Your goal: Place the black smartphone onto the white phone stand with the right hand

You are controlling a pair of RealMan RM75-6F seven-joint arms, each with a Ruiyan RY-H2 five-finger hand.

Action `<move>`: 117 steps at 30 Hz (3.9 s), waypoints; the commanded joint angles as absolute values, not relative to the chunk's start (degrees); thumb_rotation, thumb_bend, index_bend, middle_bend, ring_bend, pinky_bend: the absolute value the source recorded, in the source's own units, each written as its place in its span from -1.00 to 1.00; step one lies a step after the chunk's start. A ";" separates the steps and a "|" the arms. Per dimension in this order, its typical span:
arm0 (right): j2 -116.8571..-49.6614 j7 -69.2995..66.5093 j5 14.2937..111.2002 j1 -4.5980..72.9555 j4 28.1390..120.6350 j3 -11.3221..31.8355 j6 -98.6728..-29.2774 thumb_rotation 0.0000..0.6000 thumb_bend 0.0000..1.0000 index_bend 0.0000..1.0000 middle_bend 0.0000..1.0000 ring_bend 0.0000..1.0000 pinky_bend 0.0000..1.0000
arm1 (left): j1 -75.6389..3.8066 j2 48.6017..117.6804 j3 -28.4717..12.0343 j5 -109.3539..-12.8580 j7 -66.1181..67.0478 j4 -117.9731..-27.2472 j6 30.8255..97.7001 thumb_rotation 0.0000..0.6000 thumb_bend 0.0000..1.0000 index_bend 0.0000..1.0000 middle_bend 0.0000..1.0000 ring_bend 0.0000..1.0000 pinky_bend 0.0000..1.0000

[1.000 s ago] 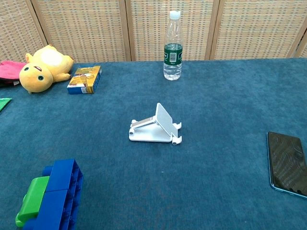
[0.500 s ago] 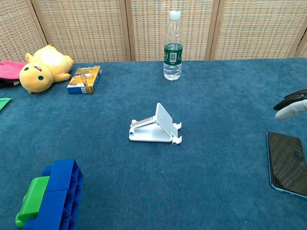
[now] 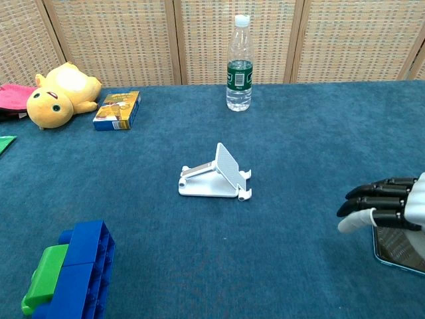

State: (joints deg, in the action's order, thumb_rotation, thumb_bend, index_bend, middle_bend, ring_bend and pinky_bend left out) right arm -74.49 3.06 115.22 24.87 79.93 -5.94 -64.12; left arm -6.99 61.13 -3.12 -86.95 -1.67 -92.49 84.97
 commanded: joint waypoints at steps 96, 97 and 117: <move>-79.39 20.62 47.94 29.79 81.22 6.26 -51.36 1.00 -0.70 -0.74 -0.64 -0.66 -0.60 | -7.93 60.50 -2.83 -85.38 -0.64 -93.71 82.41 1.00 -1.00 -1.00 -1.00 -1.00 -1.00; -79.65 20.91 47.87 29.88 80.74 6.25 -51.61 1.00 -0.69 -0.73 -0.64 -0.66 -0.60 | -7.95 60.49 -2.84 -85.34 -0.62 -93.74 82.36 1.00 -1.00 -1.00 -1.00 -1.00 -1.00; -83.30 22.38 48.50 29.80 71.63 4.43 -51.20 1.00 -0.66 -0.41 -0.37 -0.38 -0.42 | -8.26 60.60 -2.89 -84.66 -0.12 -93.81 81.59 1.00 -1.00 -1.00 -1.00 -1.00 -1.00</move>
